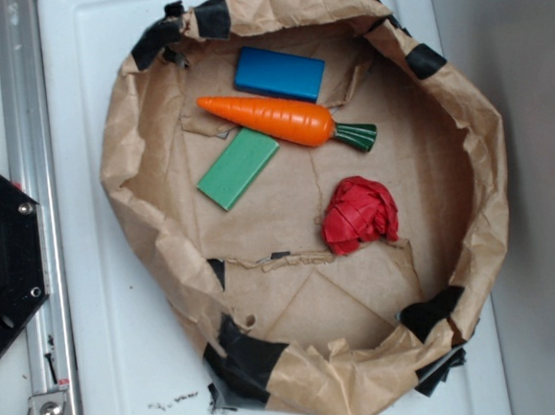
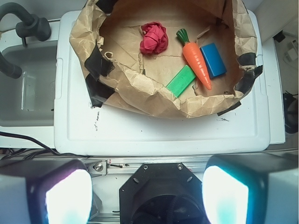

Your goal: Grab the red paper.

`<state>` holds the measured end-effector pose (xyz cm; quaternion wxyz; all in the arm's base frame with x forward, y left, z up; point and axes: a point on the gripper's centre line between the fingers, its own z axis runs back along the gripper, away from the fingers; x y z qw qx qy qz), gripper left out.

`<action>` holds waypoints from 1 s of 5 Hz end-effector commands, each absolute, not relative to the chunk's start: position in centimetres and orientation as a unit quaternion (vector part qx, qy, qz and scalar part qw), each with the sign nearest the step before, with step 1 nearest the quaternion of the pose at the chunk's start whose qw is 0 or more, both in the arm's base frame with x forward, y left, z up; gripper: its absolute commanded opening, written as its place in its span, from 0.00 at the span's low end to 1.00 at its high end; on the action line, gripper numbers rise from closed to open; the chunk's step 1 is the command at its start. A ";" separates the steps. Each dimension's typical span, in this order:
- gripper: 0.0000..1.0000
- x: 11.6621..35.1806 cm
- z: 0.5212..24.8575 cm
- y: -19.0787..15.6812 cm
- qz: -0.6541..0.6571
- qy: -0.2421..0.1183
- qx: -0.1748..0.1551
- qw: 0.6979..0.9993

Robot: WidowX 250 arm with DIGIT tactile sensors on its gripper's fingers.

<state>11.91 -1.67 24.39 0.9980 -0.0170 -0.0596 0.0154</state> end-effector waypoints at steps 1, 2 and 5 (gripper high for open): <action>1.00 11.9 24.4 -1.7 0.015 -0.060 -0.017 0.998; 1.00 16.8 20.1 0.9 0.062 -0.060 -0.058 0.995; 1.00 27.6 15.1 0.7 -0.110 -0.099 -0.037 0.988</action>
